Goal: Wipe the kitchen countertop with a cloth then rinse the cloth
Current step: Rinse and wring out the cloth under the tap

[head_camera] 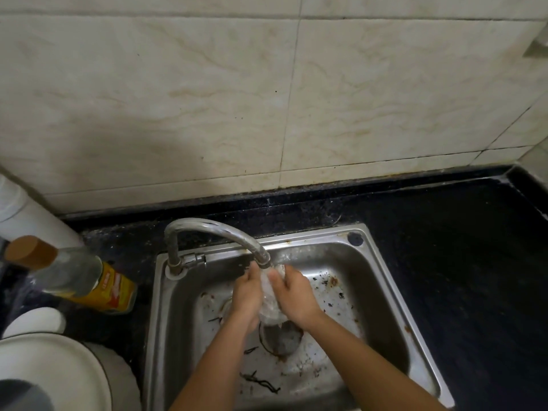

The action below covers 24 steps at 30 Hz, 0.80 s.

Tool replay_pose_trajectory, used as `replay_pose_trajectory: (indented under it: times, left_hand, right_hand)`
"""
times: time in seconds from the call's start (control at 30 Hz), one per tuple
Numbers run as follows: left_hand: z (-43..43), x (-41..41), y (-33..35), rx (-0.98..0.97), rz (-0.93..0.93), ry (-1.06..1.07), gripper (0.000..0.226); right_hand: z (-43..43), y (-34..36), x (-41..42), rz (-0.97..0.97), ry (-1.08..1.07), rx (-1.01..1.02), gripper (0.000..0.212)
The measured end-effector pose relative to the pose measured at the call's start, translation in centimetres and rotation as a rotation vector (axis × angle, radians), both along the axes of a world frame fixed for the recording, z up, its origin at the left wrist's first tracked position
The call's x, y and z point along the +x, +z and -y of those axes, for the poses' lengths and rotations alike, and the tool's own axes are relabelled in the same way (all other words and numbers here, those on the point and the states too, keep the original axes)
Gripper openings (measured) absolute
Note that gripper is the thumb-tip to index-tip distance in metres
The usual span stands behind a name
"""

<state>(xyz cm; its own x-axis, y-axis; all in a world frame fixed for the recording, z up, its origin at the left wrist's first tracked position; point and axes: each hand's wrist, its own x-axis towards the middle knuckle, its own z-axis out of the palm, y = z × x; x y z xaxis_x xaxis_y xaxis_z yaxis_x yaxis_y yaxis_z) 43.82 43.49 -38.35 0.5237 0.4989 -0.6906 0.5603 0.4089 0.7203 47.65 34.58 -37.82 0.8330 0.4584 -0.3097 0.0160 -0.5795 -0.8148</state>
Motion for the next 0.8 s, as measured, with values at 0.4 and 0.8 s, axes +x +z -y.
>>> replay_pose_trajectory:
  times: [0.4, 0.8]
  left_hand:
    - [0.2, 0.1, 1.3, -0.027, 0.003, -0.03, 0.043]
    - [-0.1, -0.7, 1.2, 0.017, 0.039, -0.096, 0.04]
  right_hand:
    - [-1.2, 0.2, 0.1, 0.324, 0.098, -0.264, 0.059]
    - [-1.4, -0.2, 0.2, 0.226, 0.128, -0.287, 0.048]
